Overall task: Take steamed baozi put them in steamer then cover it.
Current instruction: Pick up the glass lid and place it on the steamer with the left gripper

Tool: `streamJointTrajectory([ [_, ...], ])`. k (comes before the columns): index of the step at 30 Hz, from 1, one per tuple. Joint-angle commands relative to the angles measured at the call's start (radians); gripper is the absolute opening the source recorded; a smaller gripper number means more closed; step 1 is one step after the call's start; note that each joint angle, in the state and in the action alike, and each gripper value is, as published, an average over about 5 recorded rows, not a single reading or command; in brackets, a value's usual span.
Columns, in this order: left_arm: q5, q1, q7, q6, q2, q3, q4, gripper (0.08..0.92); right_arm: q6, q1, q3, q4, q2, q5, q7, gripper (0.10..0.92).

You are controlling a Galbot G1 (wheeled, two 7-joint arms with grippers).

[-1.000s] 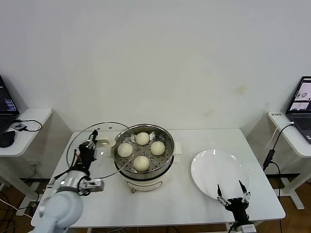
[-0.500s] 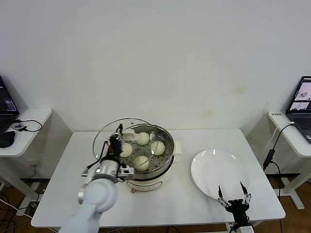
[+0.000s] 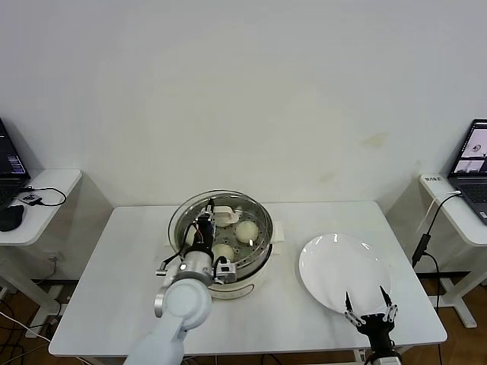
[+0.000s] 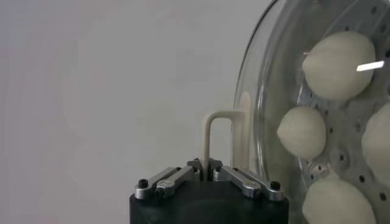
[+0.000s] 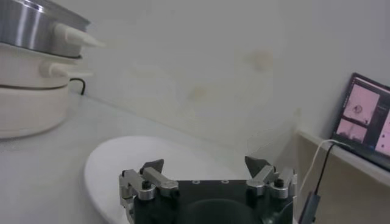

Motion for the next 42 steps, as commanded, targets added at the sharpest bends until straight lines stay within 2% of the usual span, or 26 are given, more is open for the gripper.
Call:
streamJointTrajectory([
  [1, 0.045, -0.009, -0.001, -0.007, -0.048, 0.015, 0.046, 0.145, 0.005, -0.003, 0.003, -0.004, -0.003, -0.002, 0.003, 0.823],
  [23, 0.046, -0.015, -0.032, -0.036, -0.070, -0.012, 0.107, 0.145, 0.013, -0.008, 0.012, -0.011, -0.006, -0.004, 0.002, 0.823],
  [31, 0.043, 0.003, -0.043, -0.052, -0.069, -0.014, 0.077, 0.148, 0.013, -0.010, 0.008, -0.010, -0.005, -0.007, 0.002, 0.822],
  [34, 0.036, 0.023, -0.046, -0.053, -0.065, -0.012, 0.043, 0.193, 0.013, -0.011, 0.006, -0.010, -0.004, -0.009, 0.002, 0.823],
  [42, -0.023, 0.137, -0.060, -0.054, -0.016, -0.016, -0.124, 0.427, 0.012, -0.017, 0.002, -0.008, -0.005, -0.013, 0.002, 0.823],
])
